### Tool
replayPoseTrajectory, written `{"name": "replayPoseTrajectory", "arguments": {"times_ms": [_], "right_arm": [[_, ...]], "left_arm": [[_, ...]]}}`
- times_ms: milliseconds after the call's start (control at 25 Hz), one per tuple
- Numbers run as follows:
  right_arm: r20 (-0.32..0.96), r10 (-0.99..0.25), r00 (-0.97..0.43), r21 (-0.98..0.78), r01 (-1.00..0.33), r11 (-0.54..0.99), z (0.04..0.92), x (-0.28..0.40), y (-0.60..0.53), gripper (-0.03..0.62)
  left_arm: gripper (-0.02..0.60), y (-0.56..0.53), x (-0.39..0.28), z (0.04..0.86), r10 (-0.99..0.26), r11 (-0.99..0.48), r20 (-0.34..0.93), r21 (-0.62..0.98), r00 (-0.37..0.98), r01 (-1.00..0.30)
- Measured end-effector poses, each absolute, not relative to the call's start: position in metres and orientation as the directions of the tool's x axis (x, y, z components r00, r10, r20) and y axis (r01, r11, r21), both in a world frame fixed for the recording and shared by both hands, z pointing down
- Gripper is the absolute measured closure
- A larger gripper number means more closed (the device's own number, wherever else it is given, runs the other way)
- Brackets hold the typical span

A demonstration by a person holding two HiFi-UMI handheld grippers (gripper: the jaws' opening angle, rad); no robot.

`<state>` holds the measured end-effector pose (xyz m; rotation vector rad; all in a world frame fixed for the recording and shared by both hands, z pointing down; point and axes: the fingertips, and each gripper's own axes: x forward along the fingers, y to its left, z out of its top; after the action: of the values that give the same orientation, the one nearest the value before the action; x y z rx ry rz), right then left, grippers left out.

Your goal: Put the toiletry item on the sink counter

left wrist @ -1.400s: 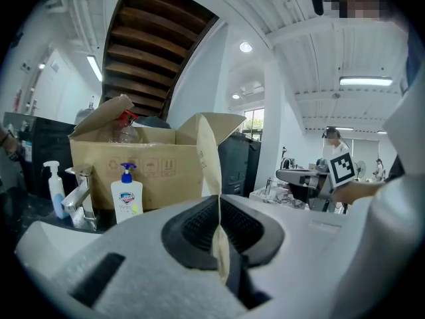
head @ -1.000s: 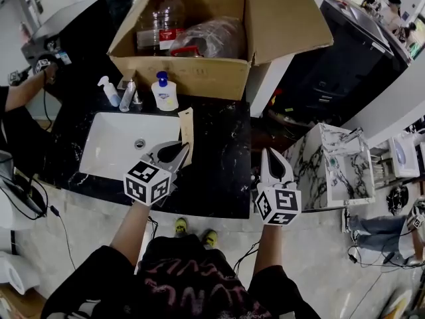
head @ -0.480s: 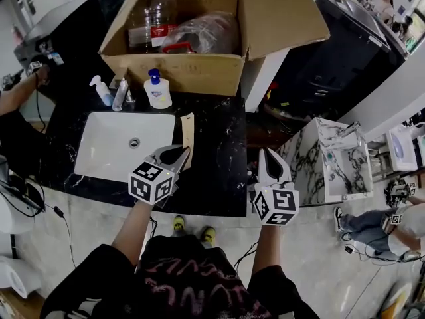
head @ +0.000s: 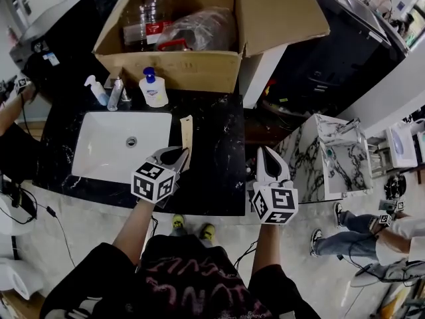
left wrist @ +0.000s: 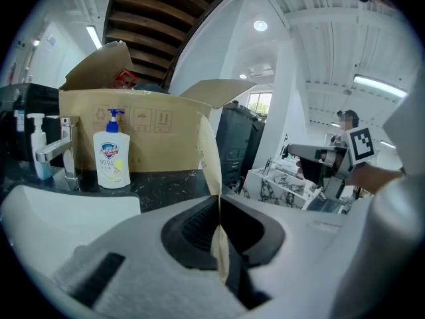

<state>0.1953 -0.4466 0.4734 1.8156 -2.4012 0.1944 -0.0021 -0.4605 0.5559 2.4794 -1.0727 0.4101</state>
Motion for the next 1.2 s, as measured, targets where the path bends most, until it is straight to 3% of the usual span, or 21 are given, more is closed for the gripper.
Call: {"name": "replayPoseTrajectory", "arguments": {"times_ms": [1200], "right_arm": [[0.214,-0.944,-0.250,-0.044,-0.968,0.246,0.493,0.209,-0.464,0.582]], "left_arm": [[0.560,-0.494,-0.004,0.626,-0.578,-0.533,0.565,0.286,0.589,-0.796]]}}
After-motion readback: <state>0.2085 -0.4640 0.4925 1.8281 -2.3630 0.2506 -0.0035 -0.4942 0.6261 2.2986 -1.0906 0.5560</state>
